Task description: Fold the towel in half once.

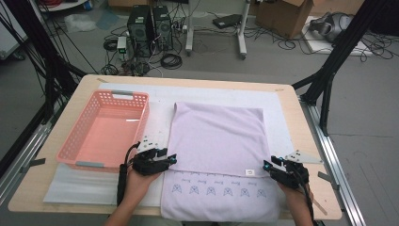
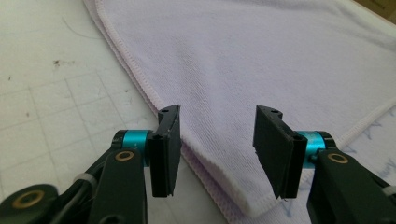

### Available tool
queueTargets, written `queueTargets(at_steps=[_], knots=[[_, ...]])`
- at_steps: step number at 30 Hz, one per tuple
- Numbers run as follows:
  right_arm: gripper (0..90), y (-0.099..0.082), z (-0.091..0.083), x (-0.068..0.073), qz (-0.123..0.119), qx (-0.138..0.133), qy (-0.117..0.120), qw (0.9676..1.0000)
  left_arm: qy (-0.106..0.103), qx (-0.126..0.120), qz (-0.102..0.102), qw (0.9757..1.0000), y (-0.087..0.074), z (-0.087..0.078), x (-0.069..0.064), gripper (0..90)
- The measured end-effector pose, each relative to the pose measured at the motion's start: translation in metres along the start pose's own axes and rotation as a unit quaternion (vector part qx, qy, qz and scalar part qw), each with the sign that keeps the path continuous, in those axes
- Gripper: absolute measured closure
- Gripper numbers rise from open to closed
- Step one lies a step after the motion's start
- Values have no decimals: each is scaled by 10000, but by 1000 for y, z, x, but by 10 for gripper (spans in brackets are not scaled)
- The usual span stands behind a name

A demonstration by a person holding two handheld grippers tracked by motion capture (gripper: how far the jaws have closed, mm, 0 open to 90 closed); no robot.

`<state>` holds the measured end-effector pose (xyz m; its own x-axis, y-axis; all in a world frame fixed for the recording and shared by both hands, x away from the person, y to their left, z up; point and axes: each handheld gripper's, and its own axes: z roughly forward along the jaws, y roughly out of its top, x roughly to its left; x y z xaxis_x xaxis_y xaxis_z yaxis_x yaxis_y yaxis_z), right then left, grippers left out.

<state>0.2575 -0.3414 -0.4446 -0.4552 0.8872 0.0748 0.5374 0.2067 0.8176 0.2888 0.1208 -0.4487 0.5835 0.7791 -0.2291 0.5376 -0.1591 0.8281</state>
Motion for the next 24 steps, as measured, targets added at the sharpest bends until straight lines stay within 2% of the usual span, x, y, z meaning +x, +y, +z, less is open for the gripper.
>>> queueTargets(at_steps=[3, 5, 8, 10, 12, 18, 22, 24], knots=[[587, -1, -3, 1, 71, 20, 85, 9999, 33, 72, -53, 10000, -2, -5, 0, 521], [598, -2, -4, 3, 49, 83, 56, 9999, -12, 99, -92, 9999, -3, -7, -1, 537], [611, -5, -3, 4, -14, 192, 55, 9998, 46, 207, 22, 9998, -5, -6, -5, 592], [615, -6, -3, 5, -82, 244, 35, 9997, 83, 317, 35, 9995, -7, -3, -6, 601], [624, -6, -3, 5, -47, 269, 82, 9996, 141, 381, 115, 9991, -7, -2, -8, 604], [658, -9, -7, 6, 5, 315, 113, 9994, 225, 331, 151, 9991, -9, -3, -11, 654], [694, -10, -5, 8, -108, 417, 58, 9991, 273, 301, 402, 9984, -10, -4, -16, 788], [725, -10, -5, 8, -103, 415, 77, 9991, 285, 261, 430, 9983, -10, -4, -16, 808]])
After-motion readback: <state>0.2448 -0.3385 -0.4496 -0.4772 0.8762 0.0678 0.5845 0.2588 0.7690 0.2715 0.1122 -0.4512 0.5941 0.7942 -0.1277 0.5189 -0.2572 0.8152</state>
